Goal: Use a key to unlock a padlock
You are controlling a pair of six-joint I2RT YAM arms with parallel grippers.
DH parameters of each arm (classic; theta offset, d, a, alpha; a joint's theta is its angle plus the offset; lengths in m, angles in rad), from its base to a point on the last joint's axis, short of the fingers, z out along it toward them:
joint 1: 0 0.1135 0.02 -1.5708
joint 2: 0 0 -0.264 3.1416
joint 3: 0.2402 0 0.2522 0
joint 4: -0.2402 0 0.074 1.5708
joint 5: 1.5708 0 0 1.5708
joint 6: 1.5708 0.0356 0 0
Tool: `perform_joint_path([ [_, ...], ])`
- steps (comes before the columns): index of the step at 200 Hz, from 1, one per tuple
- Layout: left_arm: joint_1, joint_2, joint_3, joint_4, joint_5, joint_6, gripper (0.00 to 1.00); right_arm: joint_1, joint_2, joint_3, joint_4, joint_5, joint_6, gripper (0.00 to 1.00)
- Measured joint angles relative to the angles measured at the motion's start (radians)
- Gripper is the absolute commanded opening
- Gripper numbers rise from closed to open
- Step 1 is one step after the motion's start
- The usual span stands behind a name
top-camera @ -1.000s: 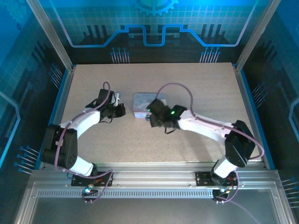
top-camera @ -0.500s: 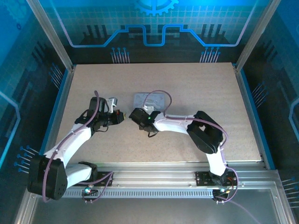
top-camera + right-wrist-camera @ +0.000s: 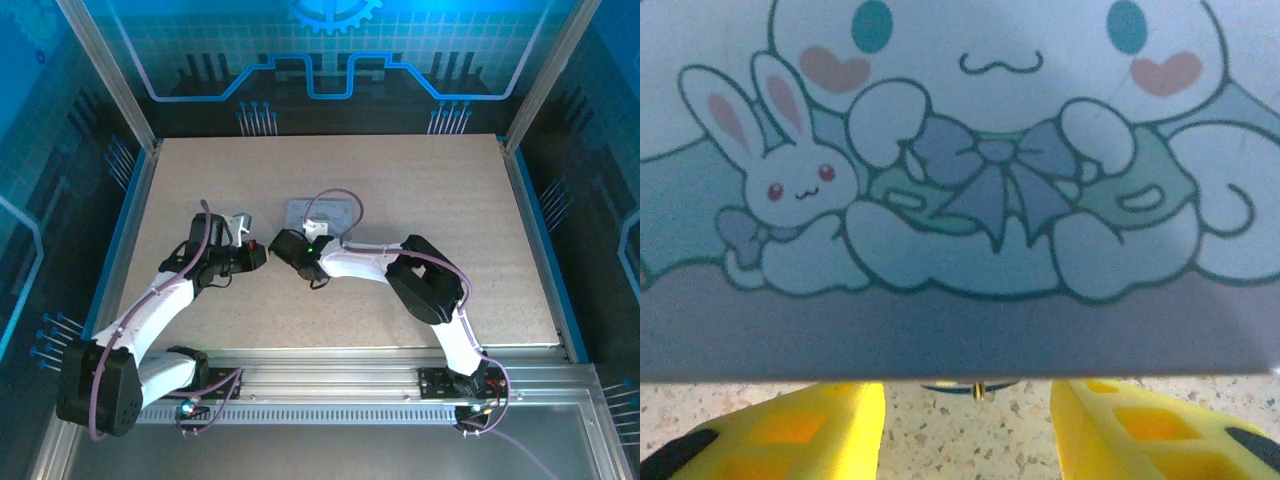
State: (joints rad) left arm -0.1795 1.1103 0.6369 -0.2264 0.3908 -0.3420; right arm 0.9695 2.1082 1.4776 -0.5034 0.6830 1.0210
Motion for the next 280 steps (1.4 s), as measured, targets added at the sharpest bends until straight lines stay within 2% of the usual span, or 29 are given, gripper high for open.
perform_joint_path([
  [102, 0.000, -0.007, -0.001, 0.008, 0.011, 0.000, 0.00, -0.021, 0.046, 0.011, 0.013, 0.024, -0.002, 0.40],
  [159, -0.001, -0.007, -0.005, 0.008, 0.011, 0.001, 0.00, -0.027, 0.052, 0.017, 0.033, 0.025, -0.047, 0.21],
  [186, -0.007, -0.008, -0.018, 0.020, 0.013, 0.006, 0.00, -0.031, 0.048, 0.014, 0.049, 0.012, -0.085, 0.15],
  [228, -0.049, -0.009, -0.068, 0.080, 0.034, 0.033, 0.00, -0.055, -0.012, -0.008, 0.051, -0.108, -0.146, 0.12],
  [280, -0.121, -0.046, -0.166, 0.202, 0.060, 0.064, 0.00, -0.129, -0.127, -0.039, 0.055, -0.362, -0.188, 0.06],
])
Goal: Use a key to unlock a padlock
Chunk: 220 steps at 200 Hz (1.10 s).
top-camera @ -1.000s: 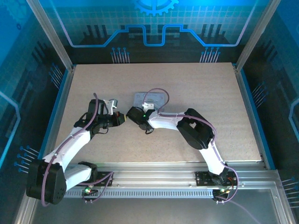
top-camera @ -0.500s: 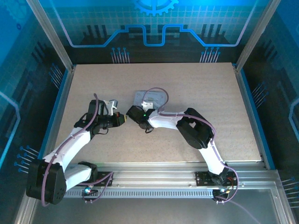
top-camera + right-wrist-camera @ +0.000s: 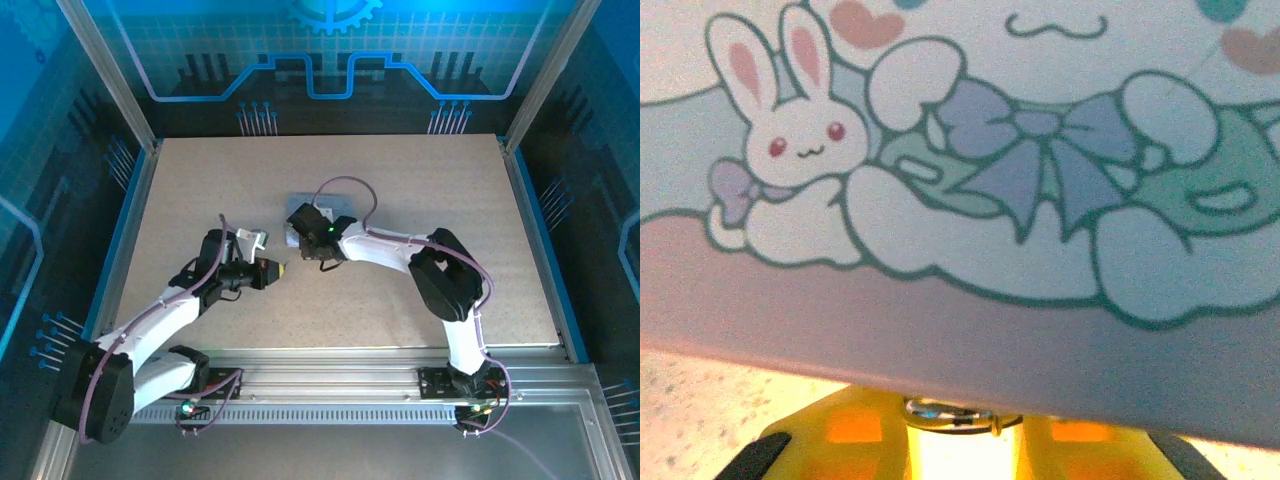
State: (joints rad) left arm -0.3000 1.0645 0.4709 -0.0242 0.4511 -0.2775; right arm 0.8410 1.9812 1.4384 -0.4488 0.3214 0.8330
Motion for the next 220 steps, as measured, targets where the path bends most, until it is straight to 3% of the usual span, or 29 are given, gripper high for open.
perform_joint_path([
  [140, -0.051, 0.019, -0.225, 0.552, -0.019, 0.015, 0.00, -0.095, -0.069, -0.022, -0.003, -0.456, -0.006, 0.04],
  [220, -0.051, 0.184, -0.267, 0.769, 0.008, 0.014, 0.00, -0.154, -0.108, -0.104, 0.081, -0.644, 0.039, 0.03],
])
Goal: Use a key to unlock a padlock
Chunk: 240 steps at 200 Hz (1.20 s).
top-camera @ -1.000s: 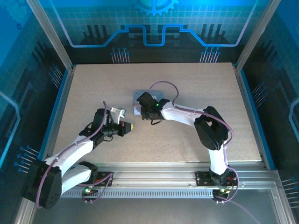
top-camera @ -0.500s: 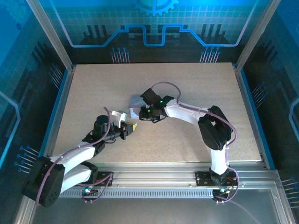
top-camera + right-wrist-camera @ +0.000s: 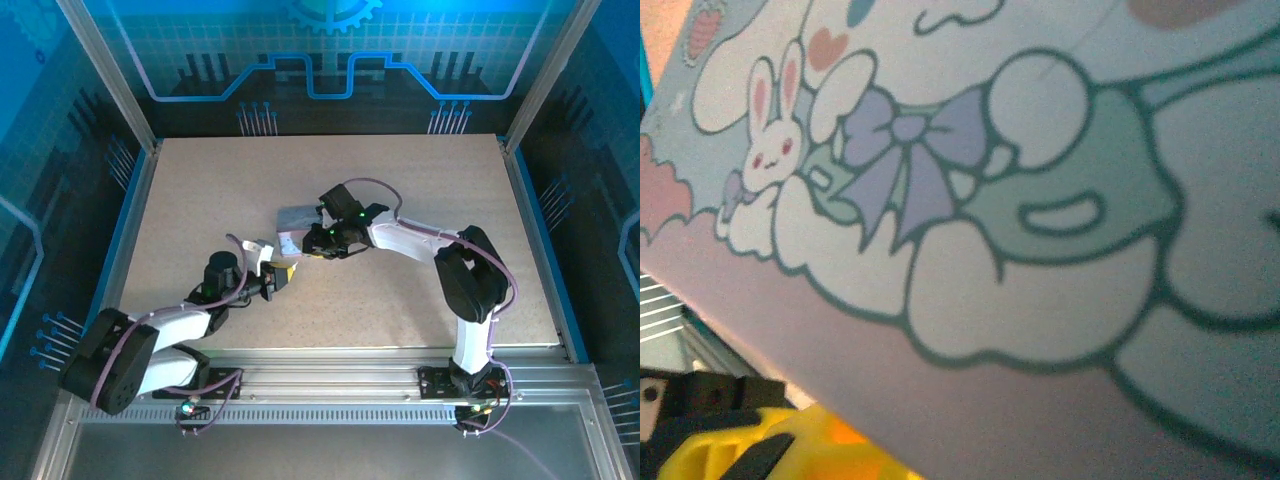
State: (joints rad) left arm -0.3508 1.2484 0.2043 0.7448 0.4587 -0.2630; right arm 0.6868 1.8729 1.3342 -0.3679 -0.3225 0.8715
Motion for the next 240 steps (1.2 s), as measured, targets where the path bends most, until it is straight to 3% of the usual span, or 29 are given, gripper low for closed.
perform_joint_path([
  [109, 0.010, 0.189, 0.000, 0.282, 0.081, -0.064, 0.00, -0.036, -0.061, -0.048, 0.055, -0.133, 0.057, 0.02],
  [240, 0.024, 0.234, 0.020, 0.309, 0.081, -0.082, 0.00, -0.040, -0.063, -0.061, 0.078, -0.165, 0.079, 0.01],
])
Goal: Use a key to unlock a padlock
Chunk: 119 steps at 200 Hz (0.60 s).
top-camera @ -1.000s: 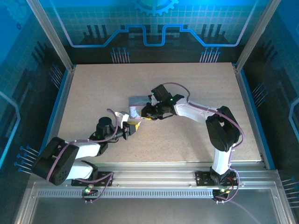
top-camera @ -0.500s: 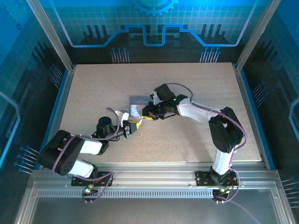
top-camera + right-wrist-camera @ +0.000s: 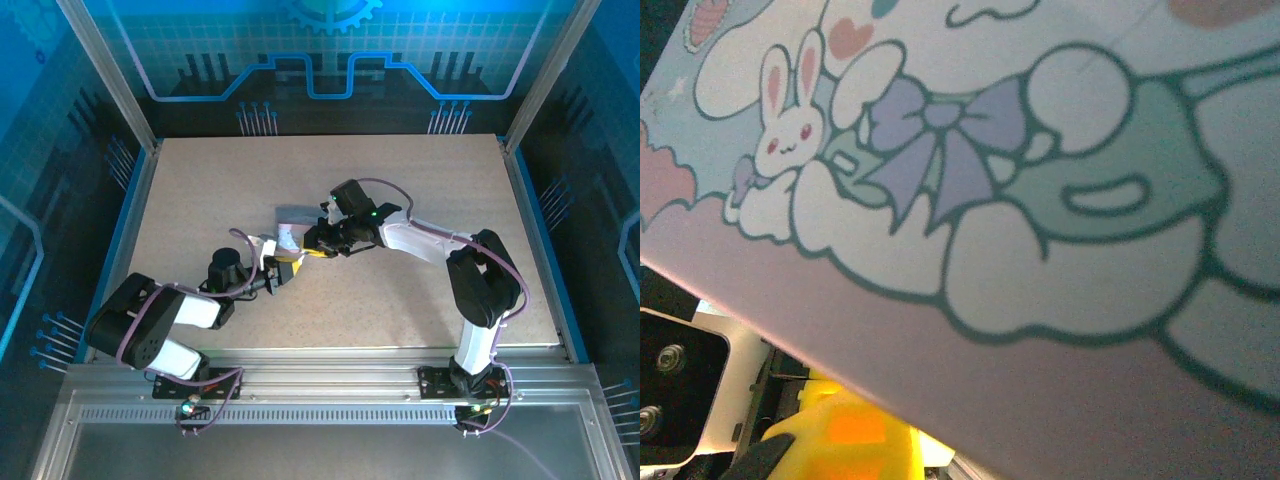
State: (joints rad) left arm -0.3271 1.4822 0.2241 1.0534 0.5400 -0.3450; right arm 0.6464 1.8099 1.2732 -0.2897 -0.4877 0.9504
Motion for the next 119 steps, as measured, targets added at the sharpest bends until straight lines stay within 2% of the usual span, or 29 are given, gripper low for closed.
perform_joint_path([
  [119, 0.005, 0.000, 0.003, 0.025, 0.000, -0.016, 0.00, 0.000, -0.017, -0.011, 0.014, -0.003, 0.011, 0.01],
])
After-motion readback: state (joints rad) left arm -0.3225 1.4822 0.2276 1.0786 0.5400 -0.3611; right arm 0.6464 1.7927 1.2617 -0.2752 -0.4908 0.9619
